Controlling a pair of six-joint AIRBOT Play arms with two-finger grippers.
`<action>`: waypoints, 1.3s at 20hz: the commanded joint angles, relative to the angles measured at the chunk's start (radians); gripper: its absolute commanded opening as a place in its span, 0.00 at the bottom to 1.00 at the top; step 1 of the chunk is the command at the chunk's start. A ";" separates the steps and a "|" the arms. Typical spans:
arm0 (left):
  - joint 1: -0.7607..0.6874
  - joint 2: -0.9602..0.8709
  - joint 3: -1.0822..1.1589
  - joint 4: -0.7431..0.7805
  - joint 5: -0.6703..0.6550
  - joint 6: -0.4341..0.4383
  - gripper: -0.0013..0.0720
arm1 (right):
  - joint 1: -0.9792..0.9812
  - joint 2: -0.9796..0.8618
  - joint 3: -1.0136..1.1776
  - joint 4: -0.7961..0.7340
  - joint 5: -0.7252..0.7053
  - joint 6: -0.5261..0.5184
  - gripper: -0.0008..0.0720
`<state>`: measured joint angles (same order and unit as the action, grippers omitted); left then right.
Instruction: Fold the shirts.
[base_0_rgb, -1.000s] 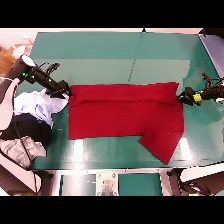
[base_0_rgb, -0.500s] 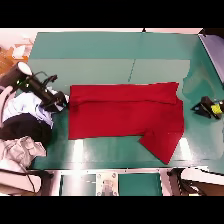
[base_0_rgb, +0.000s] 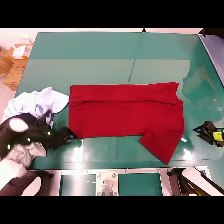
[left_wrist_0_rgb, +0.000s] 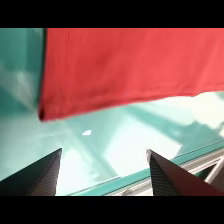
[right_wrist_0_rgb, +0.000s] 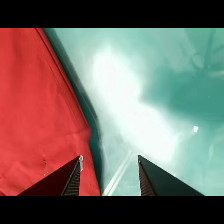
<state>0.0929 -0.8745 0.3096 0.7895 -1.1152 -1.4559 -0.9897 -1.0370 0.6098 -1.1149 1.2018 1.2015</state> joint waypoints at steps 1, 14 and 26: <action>0.000 0.112 -0.217 -0.179 0.174 0.003 0.85 | -0.015 0.021 -0.061 0.025 -0.028 -0.008 0.58; -0.419 0.094 -0.251 -0.692 0.828 0.077 0.67 | 0.005 0.011 -0.083 0.094 -0.087 -0.009 0.60; -0.437 0.094 -0.246 -0.692 0.843 0.130 0.05 | 0.005 -0.018 -0.119 -0.027 0.104 -0.006 0.72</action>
<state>-0.3412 -0.7807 0.0620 0.1028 -0.2798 -1.3327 -0.9859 -1.0424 0.5083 -1.1015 1.2499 1.1934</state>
